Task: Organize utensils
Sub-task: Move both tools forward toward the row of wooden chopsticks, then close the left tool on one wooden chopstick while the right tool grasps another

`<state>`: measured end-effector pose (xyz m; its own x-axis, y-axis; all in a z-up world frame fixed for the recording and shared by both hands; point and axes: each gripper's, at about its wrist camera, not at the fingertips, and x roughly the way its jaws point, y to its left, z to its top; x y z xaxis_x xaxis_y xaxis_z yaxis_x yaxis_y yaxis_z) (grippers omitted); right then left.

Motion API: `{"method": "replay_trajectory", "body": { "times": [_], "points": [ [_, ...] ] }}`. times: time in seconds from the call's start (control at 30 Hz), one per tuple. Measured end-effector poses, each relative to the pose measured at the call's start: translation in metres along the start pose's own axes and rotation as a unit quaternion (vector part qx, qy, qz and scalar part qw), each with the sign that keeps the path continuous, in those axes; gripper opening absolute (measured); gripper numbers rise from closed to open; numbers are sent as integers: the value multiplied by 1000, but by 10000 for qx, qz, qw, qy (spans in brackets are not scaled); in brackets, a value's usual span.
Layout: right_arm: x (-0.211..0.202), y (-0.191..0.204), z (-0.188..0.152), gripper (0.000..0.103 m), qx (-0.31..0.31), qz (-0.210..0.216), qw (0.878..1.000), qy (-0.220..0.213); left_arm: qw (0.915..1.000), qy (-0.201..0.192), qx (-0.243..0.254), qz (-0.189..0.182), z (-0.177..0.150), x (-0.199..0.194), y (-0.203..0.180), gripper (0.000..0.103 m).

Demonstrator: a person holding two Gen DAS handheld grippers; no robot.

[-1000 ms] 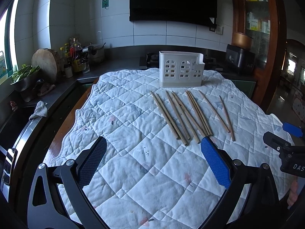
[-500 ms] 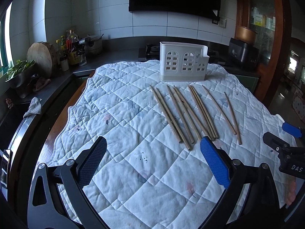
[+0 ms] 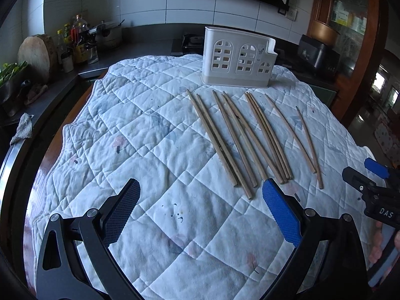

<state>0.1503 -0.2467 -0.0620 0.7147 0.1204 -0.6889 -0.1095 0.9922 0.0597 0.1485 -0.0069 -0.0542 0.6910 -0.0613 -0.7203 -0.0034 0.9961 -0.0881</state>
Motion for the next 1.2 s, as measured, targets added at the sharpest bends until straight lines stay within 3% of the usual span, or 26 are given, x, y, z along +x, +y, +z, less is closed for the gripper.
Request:
{"method": "replay_trajectory", "body": {
  "times": [0.23,0.3,0.33,0.4,0.47,0.83,1.2],
  "points": [
    [19,-2,3,95,46,47,9998,170,9990,302,-310,-68,13,24,6,96],
    [23,-2,5,92,72,64,9997,202,9982,361,-462,-111,17,31,9,96],
    [26,-3,6,84,77,75,9997,225,9980,373,-502,-99,20,34,9,95],
    [31,-3,7,81,114,105,9994,308,9976,426,-547,-20,24,40,8,79],
    [35,-5,8,80,172,119,9992,346,9960,535,-712,-36,28,48,8,77],
    [44,-12,12,75,306,203,9985,396,9922,825,-935,5,39,82,-3,36],
    [52,-16,11,71,378,262,9979,466,9928,903,-785,-11,44,98,-13,15]
  ]
}}
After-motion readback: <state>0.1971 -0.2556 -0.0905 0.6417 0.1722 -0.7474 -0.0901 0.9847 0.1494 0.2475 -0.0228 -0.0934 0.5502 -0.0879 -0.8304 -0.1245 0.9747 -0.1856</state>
